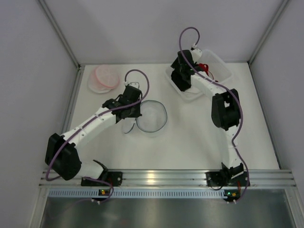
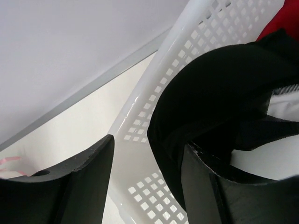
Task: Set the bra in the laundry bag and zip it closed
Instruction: Pick up the bra from the bin.
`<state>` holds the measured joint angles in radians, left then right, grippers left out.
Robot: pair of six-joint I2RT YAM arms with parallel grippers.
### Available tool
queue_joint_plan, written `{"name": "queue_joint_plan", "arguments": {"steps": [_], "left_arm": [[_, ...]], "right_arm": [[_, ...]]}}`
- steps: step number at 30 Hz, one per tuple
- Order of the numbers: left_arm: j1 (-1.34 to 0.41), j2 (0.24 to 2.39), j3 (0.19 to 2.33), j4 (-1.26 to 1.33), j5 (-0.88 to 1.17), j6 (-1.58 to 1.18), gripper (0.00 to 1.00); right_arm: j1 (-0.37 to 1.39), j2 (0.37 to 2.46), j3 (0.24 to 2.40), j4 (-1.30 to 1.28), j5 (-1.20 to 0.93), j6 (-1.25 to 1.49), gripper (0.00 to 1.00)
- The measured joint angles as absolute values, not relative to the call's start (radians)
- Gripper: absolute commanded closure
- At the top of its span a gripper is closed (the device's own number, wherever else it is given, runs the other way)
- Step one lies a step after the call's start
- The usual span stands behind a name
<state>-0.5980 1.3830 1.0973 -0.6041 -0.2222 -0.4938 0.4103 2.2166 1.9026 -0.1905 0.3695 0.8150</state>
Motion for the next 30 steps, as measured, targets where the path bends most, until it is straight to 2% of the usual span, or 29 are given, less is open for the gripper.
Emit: {"name": "queue_joint_plan", "arguments": {"steps": [7, 13, 14, 16, 23, 30], "left_arm": [[-0.597, 1.383, 1.09, -0.602, -0.222, -0.494, 1.0], [-0.596, 1.379, 1.089, -0.601, -0.222, -0.494, 1.0], [-0.596, 1.377, 1.089, -0.601, -0.221, -0.494, 1.0], [-0.596, 1.377, 1.089, -0.601, -0.222, -0.493, 1.0], [-0.595, 1.374, 1.089, -0.601, -0.225, -0.491, 1.0], [-0.594, 1.377, 1.092, -0.594, -0.192, -0.492, 1.0]], "right_arm": [[0.41, 2.234, 1.905, -0.201, 0.349, 0.815, 0.44], [0.41, 2.232, 1.826, -0.174, 0.344, 0.806, 0.73], [0.409, 2.232, 1.819, -0.178, 0.342, 0.804, 0.84], [0.408, 2.233, 1.818, -0.177, 0.337, 0.789, 0.99], [0.405, 2.21, 1.808, -0.12, 0.315, 0.726, 1.0], [0.398, 1.925, 1.568, 0.04, 0.231, 0.642, 1.0]]}}
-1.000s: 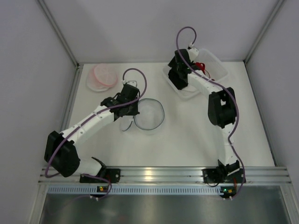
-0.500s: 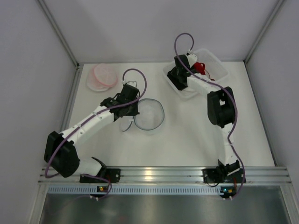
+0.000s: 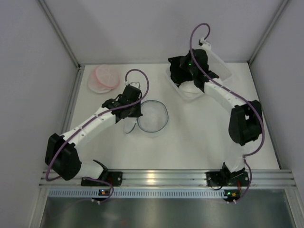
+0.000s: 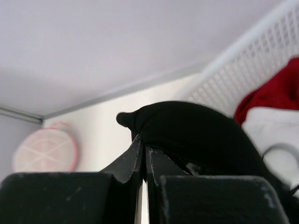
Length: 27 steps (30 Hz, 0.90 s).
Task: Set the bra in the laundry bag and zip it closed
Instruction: Pick up the bra from the bin, then place the bra in the laundry bag.
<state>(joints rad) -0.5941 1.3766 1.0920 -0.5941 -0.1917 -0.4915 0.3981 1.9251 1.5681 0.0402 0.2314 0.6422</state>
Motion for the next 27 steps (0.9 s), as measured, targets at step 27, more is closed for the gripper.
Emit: {"name": "queue_joint_plan", "arguments": {"steps": [27], "left_arm": [[-0.593, 1.408, 1.128, -0.626, -0.151, -0.418, 0.64]], "right_arm": [[0.341, 1.359, 1.342, 0.069, -0.216, 0.519, 1.0]]}}
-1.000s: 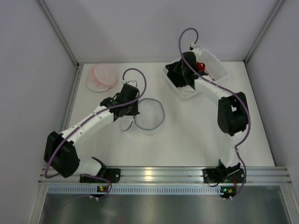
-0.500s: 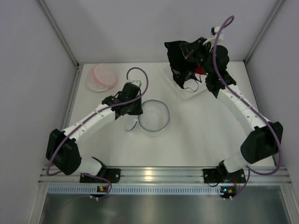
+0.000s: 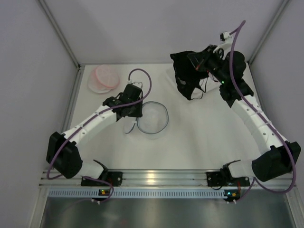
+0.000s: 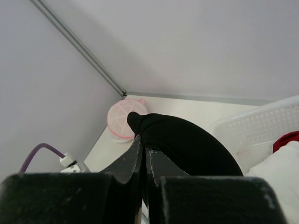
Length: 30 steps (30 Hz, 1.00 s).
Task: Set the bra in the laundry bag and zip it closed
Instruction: Place the bra in the laundry bag.
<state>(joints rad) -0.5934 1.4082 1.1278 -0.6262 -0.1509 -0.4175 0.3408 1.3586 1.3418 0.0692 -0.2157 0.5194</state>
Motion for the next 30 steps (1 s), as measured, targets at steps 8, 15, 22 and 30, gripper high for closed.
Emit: {"name": "queue_joint_plan", "arguments": {"steps": [8, 15, 22, 30], "left_arm": [[-0.591, 1.367, 1.307, -0.733, -0.085, -0.348, 0.02], [-0.591, 1.309, 1.645, -0.757, 0.027, -0.322, 0.02], [-0.59, 1.293, 1.687, -0.622, 0.258, -0.233, 0.02], [-0.595, 1.414, 1.67, -0.59, 0.44, -0.08, 0.02]], "right_arm": [[0.286, 1.302, 1.343, -0.005, -0.357, 0.497, 1.0], [0.284, 1.268, 1.343, -0.167, -0.518, 0.46, 1.0], [0.283, 1.149, 1.343, -0.223, -0.621, 0.464, 1.0], [0.282, 1.119, 1.343, -0.269, -0.714, 0.476, 1.0]]}}
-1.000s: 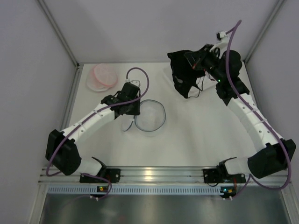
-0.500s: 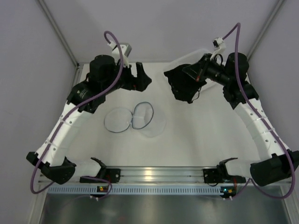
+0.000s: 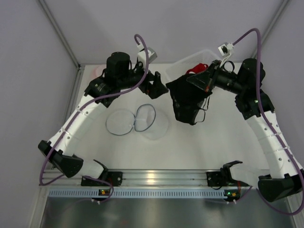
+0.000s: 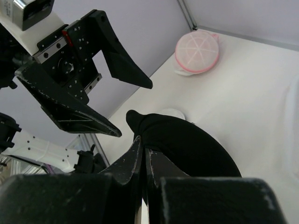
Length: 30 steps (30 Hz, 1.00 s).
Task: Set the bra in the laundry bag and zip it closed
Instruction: Place the bra in the laundry bag.
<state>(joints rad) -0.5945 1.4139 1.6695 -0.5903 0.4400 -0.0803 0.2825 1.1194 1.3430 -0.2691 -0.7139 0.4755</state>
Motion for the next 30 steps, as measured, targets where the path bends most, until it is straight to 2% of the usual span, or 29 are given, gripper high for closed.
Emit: {"name": "queue_joint_plan", "arguments": {"steps": [7, 13, 14, 18, 19, 23, 24, 25, 27, 28, 29, 30], "left_arm": [[-0.682, 1.42, 1.674, -0.568, 0.535, 0.071, 0.03], [-0.752, 1.49, 1.688, -0.516, 0.556, 0.102, 0.37], [-0.751, 1.501, 1.687, -0.496, 0.556, 0.097, 0.55], [-0.748, 1.512, 1.669, -0.398, 0.557, 0.045, 0.84], [-0.748, 1.512, 1.668, -0.381, 0.556, 0.033, 1.0], [-0.748, 1.513, 1.668, -0.335, 0.558, -0.018, 1.0], [-0.748, 1.514, 1.668, -0.331, 0.558, -0.032, 1.0], [-0.748, 1.515, 1.668, -0.326, 0.557, -0.044, 1.0], [-0.749, 1.515, 1.668, -0.323, 0.536, -0.075, 1.0], [-0.749, 1.515, 1.669, -0.324, 0.509, -0.09, 1.0], [-0.75, 1.516, 1.673, -0.329, 0.473, -0.108, 1.0], [-0.75, 1.519, 1.683, -0.343, 0.442, -0.125, 1.0]], "right_arm": [[0.282, 1.119, 1.343, -0.297, -0.739, 0.483, 1.0], [0.282, 1.119, 1.343, -0.3, -0.767, 0.483, 1.0], [0.282, 1.119, 1.343, -0.3, -0.772, 0.483, 1.0], [0.28, 1.119, 1.343, -0.3, -0.773, 0.482, 1.0], [0.28, 1.119, 1.343, -0.3, -0.773, 0.482, 1.0], [0.28, 1.118, 1.343, -0.301, -0.772, 0.48, 0.99], [0.28, 1.116, 1.343, -0.302, -0.767, 0.479, 0.87], [0.28, 1.114, 1.343, -0.308, -0.76, 0.479, 0.56], [0.278, 1.113, 1.355, -0.34, -0.738, 0.464, 0.43], [0.278, 1.113, 1.369, -0.363, -0.718, 0.455, 0.34], [0.277, 1.113, 1.385, -0.389, -0.693, 0.446, 0.18], [0.274, 1.111, 1.406, -0.42, -0.661, 0.435, 0.14]]}}
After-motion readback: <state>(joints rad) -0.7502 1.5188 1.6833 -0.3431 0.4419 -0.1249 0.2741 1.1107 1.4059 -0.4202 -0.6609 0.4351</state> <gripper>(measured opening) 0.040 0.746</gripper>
